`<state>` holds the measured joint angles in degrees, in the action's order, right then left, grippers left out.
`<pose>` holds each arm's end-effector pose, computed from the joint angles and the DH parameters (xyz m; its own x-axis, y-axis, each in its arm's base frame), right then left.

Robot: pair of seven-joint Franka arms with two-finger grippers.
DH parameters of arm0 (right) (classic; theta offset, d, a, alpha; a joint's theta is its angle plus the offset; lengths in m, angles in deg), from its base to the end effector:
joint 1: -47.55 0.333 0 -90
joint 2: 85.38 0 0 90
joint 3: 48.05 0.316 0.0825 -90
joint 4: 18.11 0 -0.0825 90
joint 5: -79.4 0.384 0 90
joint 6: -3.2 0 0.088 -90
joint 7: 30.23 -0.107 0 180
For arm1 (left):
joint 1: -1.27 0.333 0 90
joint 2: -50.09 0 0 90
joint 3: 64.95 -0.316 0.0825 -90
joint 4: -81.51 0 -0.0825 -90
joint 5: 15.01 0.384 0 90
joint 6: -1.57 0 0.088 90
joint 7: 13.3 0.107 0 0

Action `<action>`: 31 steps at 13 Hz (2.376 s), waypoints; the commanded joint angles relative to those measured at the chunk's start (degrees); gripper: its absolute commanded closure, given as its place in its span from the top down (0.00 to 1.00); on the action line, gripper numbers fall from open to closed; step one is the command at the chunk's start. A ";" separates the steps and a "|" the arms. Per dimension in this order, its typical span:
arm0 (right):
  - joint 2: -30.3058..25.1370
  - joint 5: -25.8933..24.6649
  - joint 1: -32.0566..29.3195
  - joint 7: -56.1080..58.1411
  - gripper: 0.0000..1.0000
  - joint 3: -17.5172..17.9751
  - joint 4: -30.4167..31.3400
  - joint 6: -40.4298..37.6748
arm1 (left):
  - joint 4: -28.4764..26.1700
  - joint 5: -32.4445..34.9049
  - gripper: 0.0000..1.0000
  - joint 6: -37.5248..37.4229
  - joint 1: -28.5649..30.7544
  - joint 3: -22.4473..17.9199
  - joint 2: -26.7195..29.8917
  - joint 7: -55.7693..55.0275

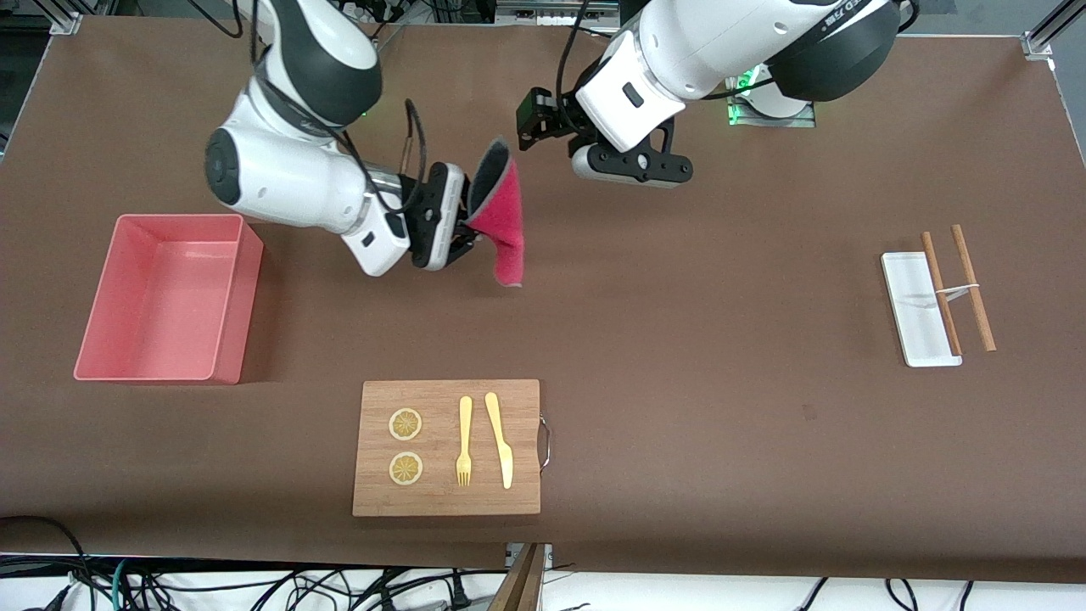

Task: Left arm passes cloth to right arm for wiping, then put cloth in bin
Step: 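Release the cloth from the left gripper while the right gripper pulls it away, then wipe the table with the cloth in the right gripper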

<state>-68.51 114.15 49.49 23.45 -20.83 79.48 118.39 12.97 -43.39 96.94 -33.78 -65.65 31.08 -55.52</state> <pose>0.5601 0.3199 0.4548 0.4458 0.7597 0.4734 0.8723 -0.2500 -0.4203 0.5195 -0.4136 0.6213 0.9701 0.0935 -0.2242 0.1851 -0.8821 0.4331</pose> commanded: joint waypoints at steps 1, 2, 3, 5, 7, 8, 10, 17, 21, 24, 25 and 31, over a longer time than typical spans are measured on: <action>-1.31 -3.80 -4.30 -2.78 0.00 0.11 1.46 -5.74 | 0.87 6.47 1.00 -3.86 0.68 -0.27 0.82 0.03; -1.66 -6.25 -4.40 -5.66 0.00 -1.72 1.46 -7.68 | 0.78 8.93 1.00 -5.00 1.29 -0.18 0.73 0.38; -2.19 -8.02 -4.40 -9.17 0.00 -2.95 1.54 -9.26 | 0.34 11.04 1.00 -6.06 1.56 -0.27 0.64 3.34; -3.07 -13.01 -4.31 -17.51 0.00 -4.81 2.59 -10.33 | -1.41 15.09 1.00 -7.56 3.14 -0.27 0.47 10.45; -3.94 -18.47 -4.31 -27.26 0.00 -5.69 3.82 -11.21 | -1.51 16.68 1.00 -10.36 6.82 -0.27 0.11 17.56; -4.91 -21.36 -4.31 -33.66 0.00 -5.87 4.70 -11.39 | -1.51 17.56 1.00 -11.77 9.27 -0.18 0.11 22.30; -5.35 -26.47 -4.14 -43.71 0.00 -5.96 5.85 -12.09 | -2.47 19.75 1.00 -13.80 14.55 -0.18 0.03 32.24; -8.43 -27.02 -4.05 -48.75 0.00 -16.14 15.59 -11.48 | -5.18 24.51 1.00 -13.89 24.67 -0.27 0.37 46.34; -4.58 -34.13 -4.13 -49.20 0.00 -16.76 20.26 -2.44 | -15.89 27.41 1.00 -9.17 27.75 0.35 7.21 50.28; 0.69 -34.40 -4.05 -49.20 0.00 -18.69 20.35 3.01 | -25.30 27.41 1.00 -1.79 29.42 0.17 12.93 56.87; 1.84 -34.40 -4.05 -49.11 0.00 -19.48 20.35 4.59 | -27.33 27.41 1.00 -0.46 30.82 0.35 14.60 58.72; 6.33 -33.97 -3.79 -48.40 0.00 -21.60 19.48 10.67 | -30.16 30.40 1.00 -0.53 35.66 7.56 17.86 57.69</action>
<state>-62.09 80.57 45.36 -24.95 -42.46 99.81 128.93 -14.49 -14.50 95.07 0.67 -59.18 46.77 1.83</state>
